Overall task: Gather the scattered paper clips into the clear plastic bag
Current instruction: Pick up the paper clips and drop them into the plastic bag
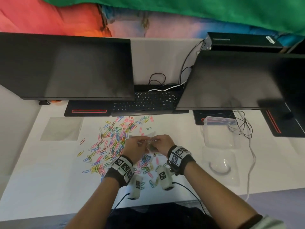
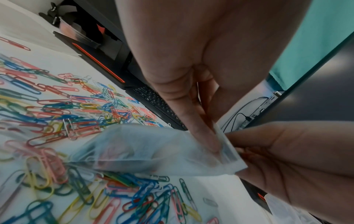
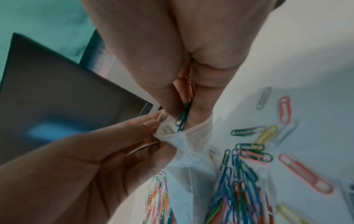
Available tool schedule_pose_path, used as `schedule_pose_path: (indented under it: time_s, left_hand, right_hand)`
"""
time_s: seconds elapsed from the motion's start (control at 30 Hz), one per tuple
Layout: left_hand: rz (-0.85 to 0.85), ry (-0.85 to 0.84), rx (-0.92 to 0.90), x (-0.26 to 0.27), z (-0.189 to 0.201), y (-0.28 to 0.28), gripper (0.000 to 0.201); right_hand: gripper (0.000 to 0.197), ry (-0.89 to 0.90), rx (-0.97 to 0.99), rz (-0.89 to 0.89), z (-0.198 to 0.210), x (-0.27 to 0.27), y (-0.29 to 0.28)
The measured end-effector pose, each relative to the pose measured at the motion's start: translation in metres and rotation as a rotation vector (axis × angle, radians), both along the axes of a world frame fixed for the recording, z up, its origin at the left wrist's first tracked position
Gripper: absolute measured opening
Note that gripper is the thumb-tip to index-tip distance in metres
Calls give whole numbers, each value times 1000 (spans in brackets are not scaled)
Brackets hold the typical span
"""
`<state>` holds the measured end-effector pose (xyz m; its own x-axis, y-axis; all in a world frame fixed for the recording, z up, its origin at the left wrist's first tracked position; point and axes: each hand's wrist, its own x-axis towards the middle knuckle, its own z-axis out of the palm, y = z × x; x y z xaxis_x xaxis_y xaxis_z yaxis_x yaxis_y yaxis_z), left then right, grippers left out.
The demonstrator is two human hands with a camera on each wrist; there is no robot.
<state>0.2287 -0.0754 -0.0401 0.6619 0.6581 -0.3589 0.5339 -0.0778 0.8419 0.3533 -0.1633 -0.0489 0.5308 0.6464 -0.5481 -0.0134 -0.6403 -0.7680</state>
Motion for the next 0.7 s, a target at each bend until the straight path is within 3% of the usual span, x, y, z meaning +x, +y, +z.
schedule_pose_path:
  time_s: [0.13,0.3,0.5,0.7]
  left_hand:
    - [-11,-39,20,-6,4,8,19]
    - [38,-61,-45,-15,5,22,18]
    - [78,-61,-47,-22,-1,22,20]
    - [80,-80,-18,-24,1,17,21]
  right_hand:
    - [16,-69,-28,101,12,-9,8]
    - [11,-108,3,43,23,-15,11]
    - [27,-201,-30,151,15,-16,13]
    - [15,-298,-11,156,16,-20,13]
